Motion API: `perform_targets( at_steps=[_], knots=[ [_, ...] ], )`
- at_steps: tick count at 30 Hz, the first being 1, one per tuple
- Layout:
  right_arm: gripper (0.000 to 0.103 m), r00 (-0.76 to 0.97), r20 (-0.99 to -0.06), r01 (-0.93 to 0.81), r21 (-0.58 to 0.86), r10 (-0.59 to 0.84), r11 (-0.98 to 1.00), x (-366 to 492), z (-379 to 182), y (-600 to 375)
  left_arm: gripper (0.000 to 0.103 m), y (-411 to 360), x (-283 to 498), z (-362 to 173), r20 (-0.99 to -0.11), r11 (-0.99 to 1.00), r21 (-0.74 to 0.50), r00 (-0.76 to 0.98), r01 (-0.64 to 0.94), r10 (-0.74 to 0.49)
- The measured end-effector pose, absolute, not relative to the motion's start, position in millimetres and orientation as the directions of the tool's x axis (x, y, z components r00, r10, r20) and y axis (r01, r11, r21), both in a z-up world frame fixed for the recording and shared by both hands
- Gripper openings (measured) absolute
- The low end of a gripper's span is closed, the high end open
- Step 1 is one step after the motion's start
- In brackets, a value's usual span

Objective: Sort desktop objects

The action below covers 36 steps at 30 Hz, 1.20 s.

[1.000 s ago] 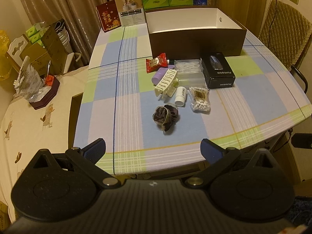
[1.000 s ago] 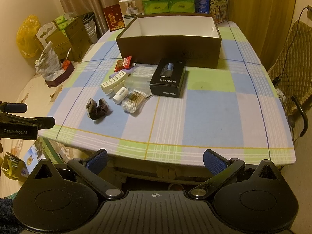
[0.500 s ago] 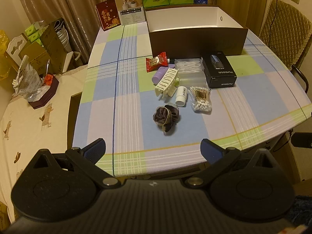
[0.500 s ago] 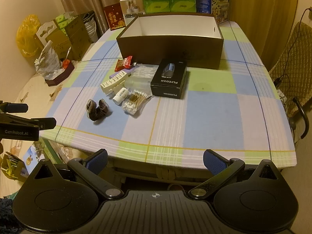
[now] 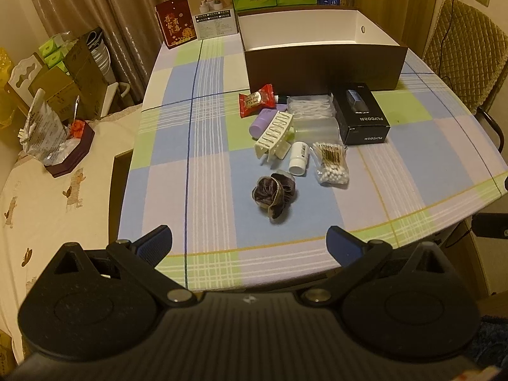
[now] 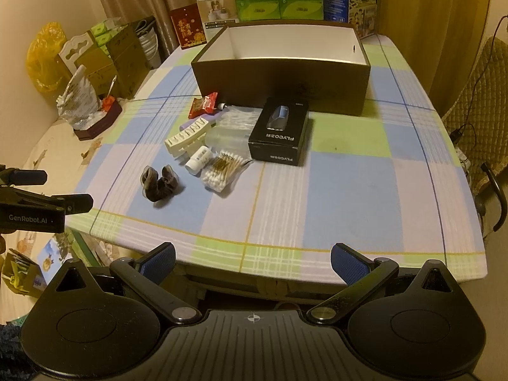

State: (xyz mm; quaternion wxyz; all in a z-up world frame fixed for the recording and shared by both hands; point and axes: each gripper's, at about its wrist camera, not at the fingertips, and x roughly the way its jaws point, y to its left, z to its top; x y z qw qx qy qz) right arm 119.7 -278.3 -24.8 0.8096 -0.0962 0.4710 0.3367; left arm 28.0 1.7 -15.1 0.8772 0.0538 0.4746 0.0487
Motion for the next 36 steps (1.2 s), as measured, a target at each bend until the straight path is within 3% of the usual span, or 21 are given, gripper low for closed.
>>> perform_targets(
  at_steps=[21, 36],
  knots=[
    [0.101, 0.317, -0.781, -0.644, 0.24, 0.539, 0.726, 155, -49, -246, 0.1, 15, 59, -41, -0.822, 0.994, 0.112, 0.564, 0.018, 0.083],
    [0.101, 0.313, -0.777, -0.661, 0.234, 0.546, 0.713, 182, -83, -204, 0.069, 21, 97, -77, -0.846, 0.997, 0.059, 0.534, 0.057, 0.019]
  ],
)
